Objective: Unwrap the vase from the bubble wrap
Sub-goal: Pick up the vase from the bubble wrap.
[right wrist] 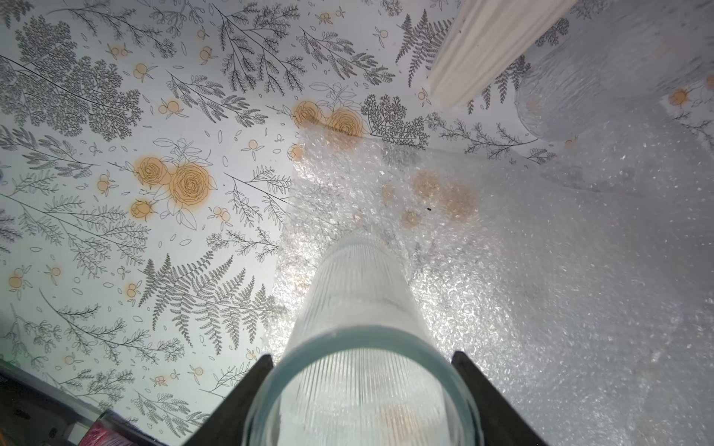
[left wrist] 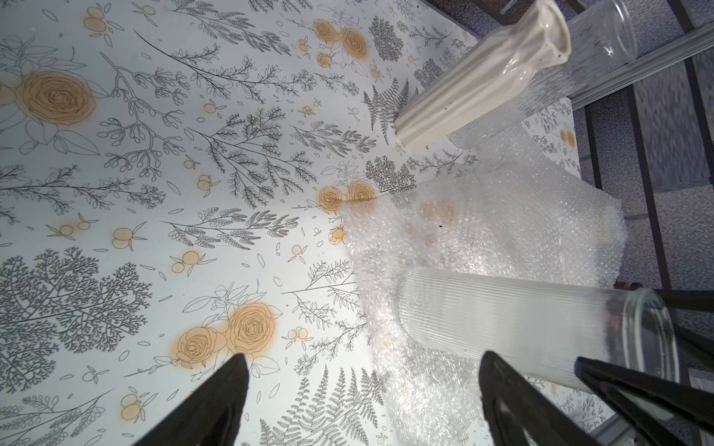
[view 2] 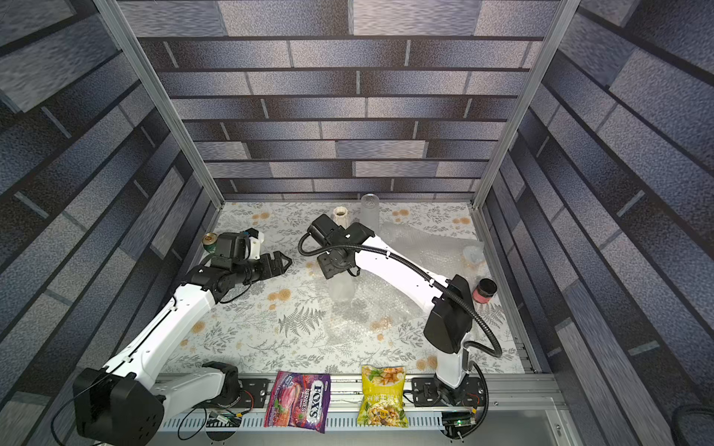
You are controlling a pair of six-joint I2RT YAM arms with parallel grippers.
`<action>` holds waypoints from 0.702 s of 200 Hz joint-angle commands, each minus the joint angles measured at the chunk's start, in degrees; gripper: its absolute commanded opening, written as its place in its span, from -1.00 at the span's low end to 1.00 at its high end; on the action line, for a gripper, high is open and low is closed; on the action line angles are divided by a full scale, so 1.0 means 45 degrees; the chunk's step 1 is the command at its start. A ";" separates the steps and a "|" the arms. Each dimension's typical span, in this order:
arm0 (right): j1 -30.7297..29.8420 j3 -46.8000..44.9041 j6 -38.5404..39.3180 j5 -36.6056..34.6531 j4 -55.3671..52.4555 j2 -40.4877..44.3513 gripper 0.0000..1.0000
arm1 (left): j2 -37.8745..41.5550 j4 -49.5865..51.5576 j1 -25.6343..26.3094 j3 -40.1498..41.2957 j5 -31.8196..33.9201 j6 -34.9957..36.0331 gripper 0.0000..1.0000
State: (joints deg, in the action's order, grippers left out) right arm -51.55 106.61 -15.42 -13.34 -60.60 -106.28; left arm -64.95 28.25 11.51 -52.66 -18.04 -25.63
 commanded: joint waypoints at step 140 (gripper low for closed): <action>0.0282 1.0753 0.3923 -0.0308 -0.1178 -0.5540 0.02 | -0.0097 -0.0052 -0.0604 -0.0309 -0.0582 0.0406 0.88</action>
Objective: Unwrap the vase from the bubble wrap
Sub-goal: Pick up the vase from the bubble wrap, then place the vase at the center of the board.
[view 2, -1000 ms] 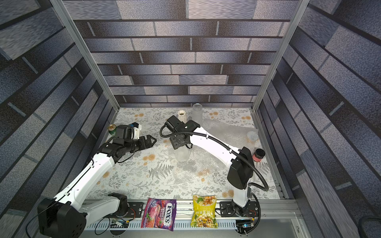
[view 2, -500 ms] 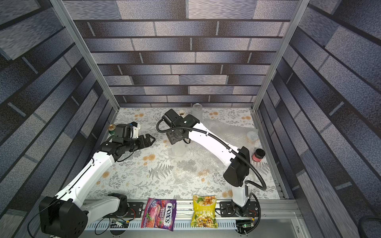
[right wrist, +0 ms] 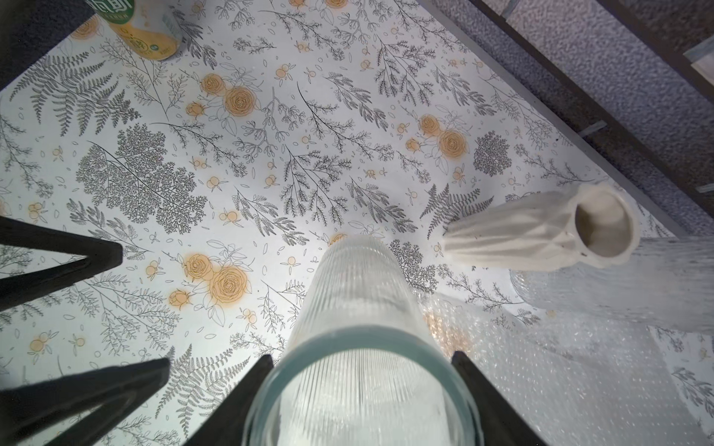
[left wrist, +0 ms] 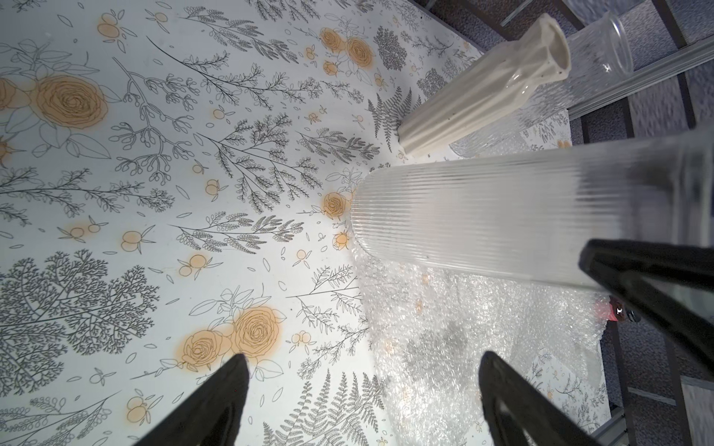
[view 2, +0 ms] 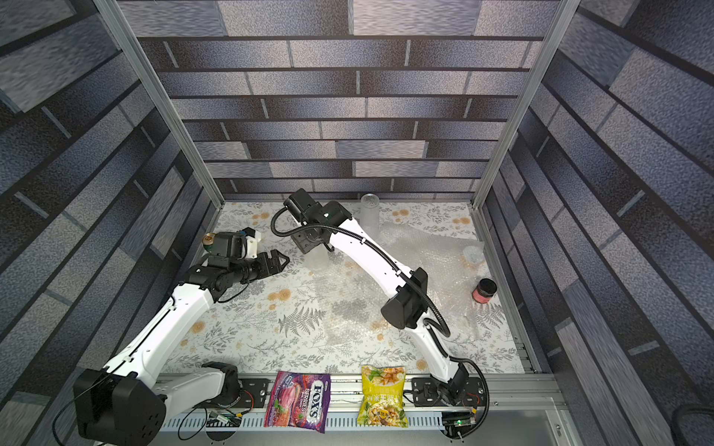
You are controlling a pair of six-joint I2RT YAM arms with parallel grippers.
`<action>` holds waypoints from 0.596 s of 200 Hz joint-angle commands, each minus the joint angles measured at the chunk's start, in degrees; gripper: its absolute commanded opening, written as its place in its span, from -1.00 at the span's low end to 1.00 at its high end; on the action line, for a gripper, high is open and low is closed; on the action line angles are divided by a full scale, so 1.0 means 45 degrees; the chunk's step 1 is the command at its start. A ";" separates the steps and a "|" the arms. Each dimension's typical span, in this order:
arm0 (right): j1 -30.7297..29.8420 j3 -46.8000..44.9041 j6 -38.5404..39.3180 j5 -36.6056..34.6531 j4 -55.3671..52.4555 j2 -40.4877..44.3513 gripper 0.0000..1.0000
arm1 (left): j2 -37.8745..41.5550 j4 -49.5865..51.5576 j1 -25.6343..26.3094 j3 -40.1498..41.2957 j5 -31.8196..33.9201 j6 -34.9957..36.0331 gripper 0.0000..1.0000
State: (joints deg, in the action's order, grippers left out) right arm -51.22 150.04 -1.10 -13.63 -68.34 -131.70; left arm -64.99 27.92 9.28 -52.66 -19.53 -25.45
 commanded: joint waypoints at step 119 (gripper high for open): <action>0.0804 0.1277 0.2175 0.0673 0.2469 -0.0945 0.02 | -0.0358 -0.0048 -0.0223 -0.0255 -0.0420 0.0461 0.88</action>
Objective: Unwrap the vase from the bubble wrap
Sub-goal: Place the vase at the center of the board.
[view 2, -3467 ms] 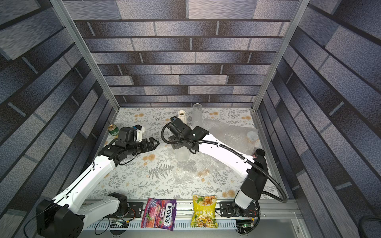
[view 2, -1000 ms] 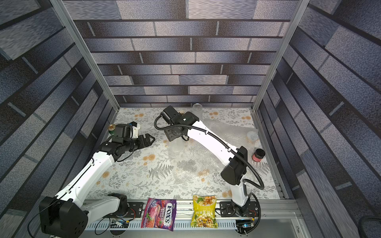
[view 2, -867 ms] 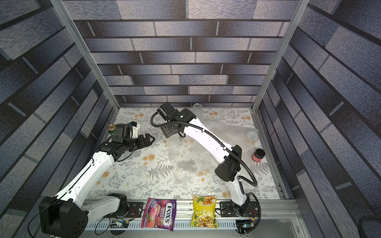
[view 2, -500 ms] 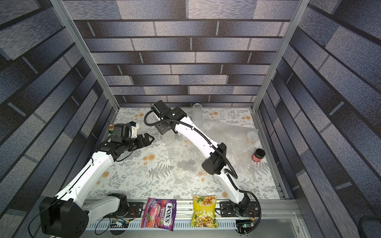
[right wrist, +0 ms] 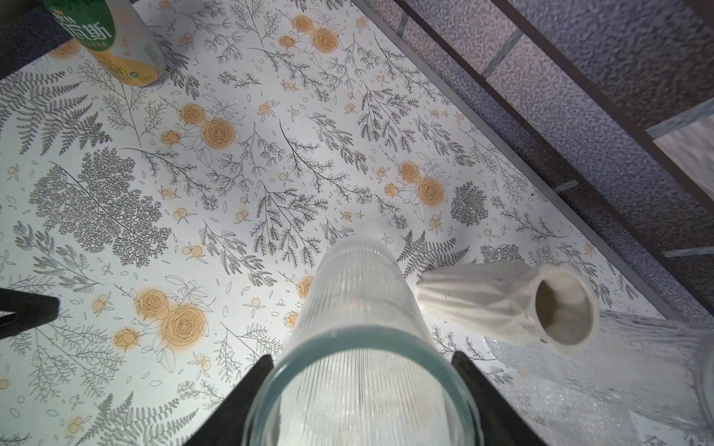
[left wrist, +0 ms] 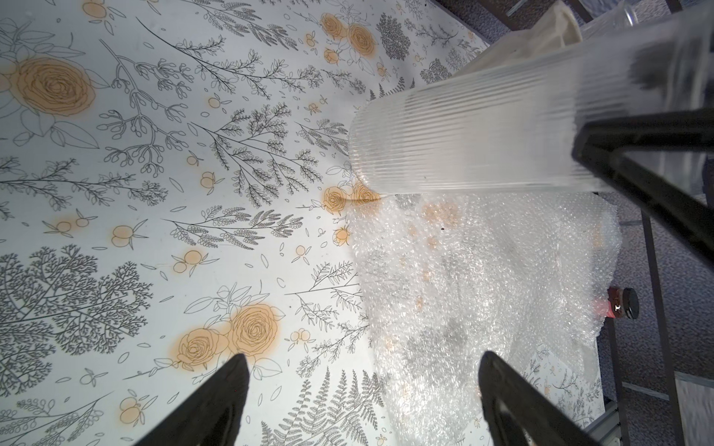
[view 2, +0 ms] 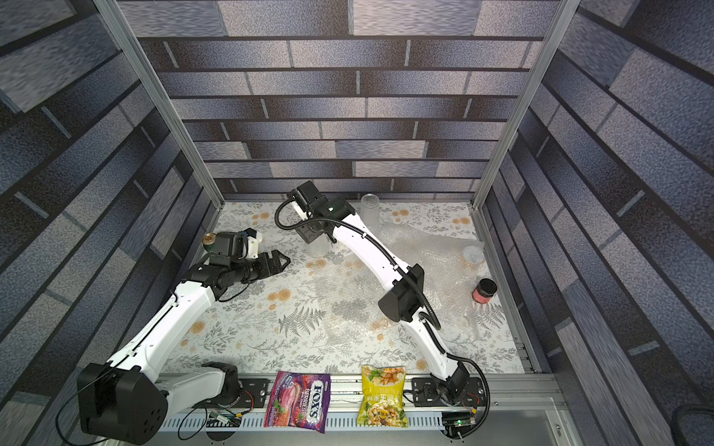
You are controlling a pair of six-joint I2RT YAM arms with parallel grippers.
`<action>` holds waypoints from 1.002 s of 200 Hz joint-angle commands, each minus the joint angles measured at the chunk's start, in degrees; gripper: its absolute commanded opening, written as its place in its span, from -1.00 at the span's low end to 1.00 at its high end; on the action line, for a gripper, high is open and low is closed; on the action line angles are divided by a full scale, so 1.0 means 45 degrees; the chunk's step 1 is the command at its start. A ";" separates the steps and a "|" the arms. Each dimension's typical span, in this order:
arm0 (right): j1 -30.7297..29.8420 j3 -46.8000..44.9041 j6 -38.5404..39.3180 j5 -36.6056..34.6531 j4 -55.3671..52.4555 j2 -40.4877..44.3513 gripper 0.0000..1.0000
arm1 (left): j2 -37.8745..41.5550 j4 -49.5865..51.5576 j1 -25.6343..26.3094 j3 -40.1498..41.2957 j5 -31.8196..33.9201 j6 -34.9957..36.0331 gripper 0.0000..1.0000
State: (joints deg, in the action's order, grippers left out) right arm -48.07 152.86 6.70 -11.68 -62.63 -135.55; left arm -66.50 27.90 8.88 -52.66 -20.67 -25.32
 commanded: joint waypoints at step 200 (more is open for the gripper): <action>0.0123 0.0800 0.1597 0.1269 0.0676 -0.1123 0.16 | -0.0271 -0.0343 -0.0491 0.0082 -0.0505 0.0472 0.88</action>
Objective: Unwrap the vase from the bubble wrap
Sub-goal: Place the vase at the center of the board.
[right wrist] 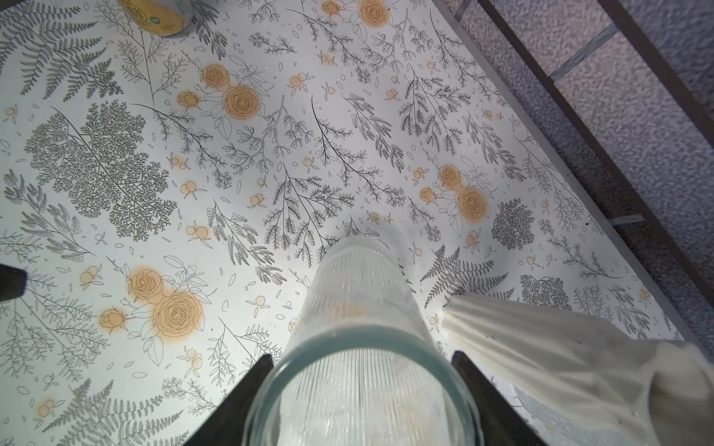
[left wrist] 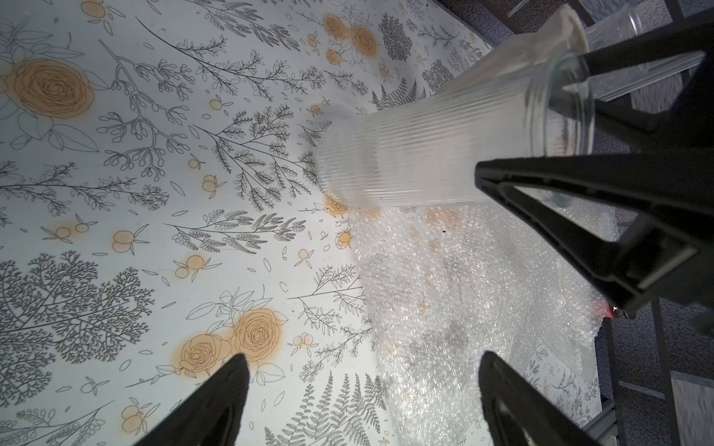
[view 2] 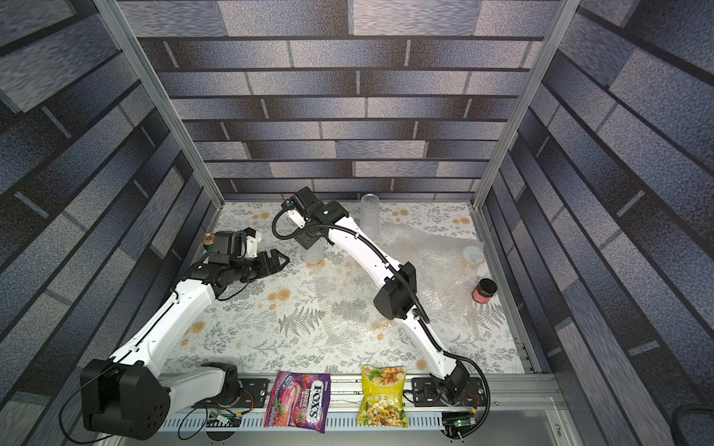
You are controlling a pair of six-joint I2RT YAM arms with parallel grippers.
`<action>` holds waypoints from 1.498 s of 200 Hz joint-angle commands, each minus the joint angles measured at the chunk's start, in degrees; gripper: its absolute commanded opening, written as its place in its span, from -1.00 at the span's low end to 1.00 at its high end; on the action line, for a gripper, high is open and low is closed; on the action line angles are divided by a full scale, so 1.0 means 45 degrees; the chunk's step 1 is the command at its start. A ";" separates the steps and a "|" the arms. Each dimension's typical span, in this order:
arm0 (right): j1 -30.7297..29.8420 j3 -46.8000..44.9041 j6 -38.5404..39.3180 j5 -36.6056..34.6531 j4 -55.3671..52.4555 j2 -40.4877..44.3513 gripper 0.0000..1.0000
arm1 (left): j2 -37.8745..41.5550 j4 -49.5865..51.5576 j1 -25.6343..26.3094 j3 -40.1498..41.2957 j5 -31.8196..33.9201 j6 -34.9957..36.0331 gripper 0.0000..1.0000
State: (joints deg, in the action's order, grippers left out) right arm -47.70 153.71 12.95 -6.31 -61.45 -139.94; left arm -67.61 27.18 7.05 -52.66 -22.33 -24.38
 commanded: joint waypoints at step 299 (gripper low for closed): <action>0.0056 0.0136 -0.0494 -0.0920 0.2950 0.0534 0.96 | 0.0646 0.0042 -0.0535 0.0492 -0.0302 0.0413 0.88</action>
State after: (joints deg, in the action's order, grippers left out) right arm -47.59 154.74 12.27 -8.71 -51.68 -141.73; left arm -66.63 27.05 5.15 -51.31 -22.74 -24.14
